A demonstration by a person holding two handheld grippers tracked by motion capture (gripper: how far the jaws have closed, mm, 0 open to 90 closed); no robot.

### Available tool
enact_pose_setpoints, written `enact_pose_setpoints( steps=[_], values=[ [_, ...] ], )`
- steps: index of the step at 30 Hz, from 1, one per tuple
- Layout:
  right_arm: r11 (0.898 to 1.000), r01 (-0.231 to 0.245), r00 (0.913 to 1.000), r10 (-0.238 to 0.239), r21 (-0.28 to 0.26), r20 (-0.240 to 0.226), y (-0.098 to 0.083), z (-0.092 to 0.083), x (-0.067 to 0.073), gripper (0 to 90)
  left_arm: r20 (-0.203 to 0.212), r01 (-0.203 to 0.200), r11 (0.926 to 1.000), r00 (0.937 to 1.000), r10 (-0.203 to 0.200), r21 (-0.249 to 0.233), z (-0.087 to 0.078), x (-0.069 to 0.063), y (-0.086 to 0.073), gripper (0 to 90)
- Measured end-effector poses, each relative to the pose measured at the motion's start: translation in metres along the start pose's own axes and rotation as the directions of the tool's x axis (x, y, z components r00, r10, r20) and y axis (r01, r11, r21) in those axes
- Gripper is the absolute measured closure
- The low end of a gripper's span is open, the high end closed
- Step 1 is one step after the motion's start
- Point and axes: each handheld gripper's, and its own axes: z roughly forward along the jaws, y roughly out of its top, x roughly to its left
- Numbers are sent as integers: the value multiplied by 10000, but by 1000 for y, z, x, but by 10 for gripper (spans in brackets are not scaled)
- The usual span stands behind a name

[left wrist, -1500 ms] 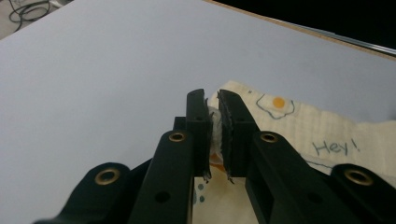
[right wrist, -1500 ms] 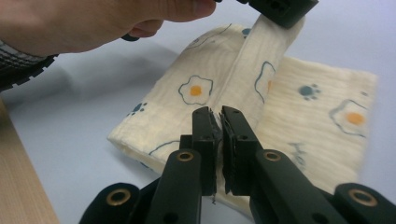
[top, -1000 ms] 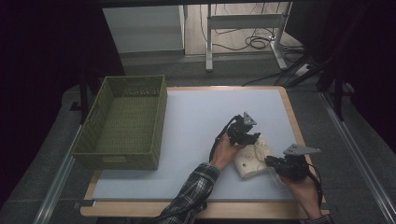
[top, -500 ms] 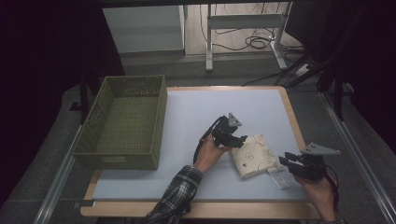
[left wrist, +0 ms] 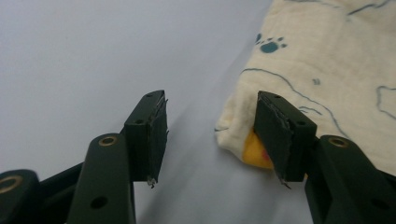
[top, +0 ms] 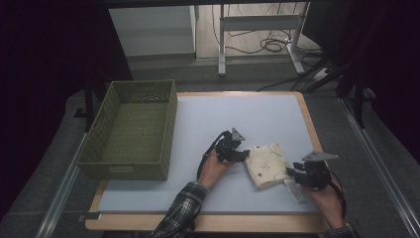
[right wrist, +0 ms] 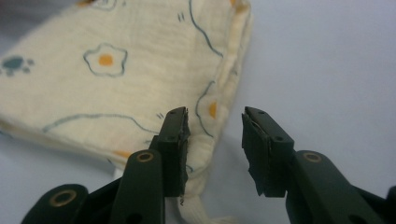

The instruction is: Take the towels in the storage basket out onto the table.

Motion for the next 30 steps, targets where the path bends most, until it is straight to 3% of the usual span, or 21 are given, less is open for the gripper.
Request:
enact_pose_setpoints(
  steps=[4, 8, 11, 14, 16, 18, 20, 23, 24, 30],
  values=[
    [9992, -401, 9988, 402, 24, -287, -5, 0, -3, 552, 85, 129, 9999, 9999, -128, -18, 1, 1, -1, 446],
    [9986, -417, 9967, 438, 313, -689, -3, 3, 1, 505, 154, -4, 9999, 9999, 2, 142, -1, 0, 1, 444],
    [9982, -491, 9962, 513, 331, -707, -3, 4, 2, 509, 349, 183, 9993, 9992, -194, 328, 2, 2, 1, 443],
    [9976, -621, 9963, 637, 300, -579, -4, 4, 3, 573, 829, 624, 9976, 9945, -646, 299, 3, 5, -1, 456],
    [9966, -761, 9954, 779, 327, -567, -5, 4, 4, 672, 899, 629, 9976, 9938, -652, 285, 3, 5, -2, 477],
    [9951, -919, 9910, 950, 368, -939, -5, 3, 5, 804, 921, 586, 9970, 9937, -631, 507, 2, 3, 0, 520],
    [9938, -1071, 9871, 1100, 310, -1167, -7, 4, 5, 827, 1016, 550, 9958, 9929, -623, 730, 1, 1, 3, 567],
    [9923, -1190, 9851, 1221, 329, -1208, -7, 4, 5, 842, 1580, 472, 9952, 9856, -605, 860, 1, 0, 4, 752],
    [9921, -1207, 9844, 1241, 341, -1245, -7, 3, 5, 844, 1597, 403, 9958, 9857, -531, 825, 1, -2, 4, 822],
    [9882, -1525, 9703, 1525, 146, -1879, -7, 0, 6, 848, 1482, 154, 9992, 9887, -209, 380, -4, -4, 6, 848]
  ],
)
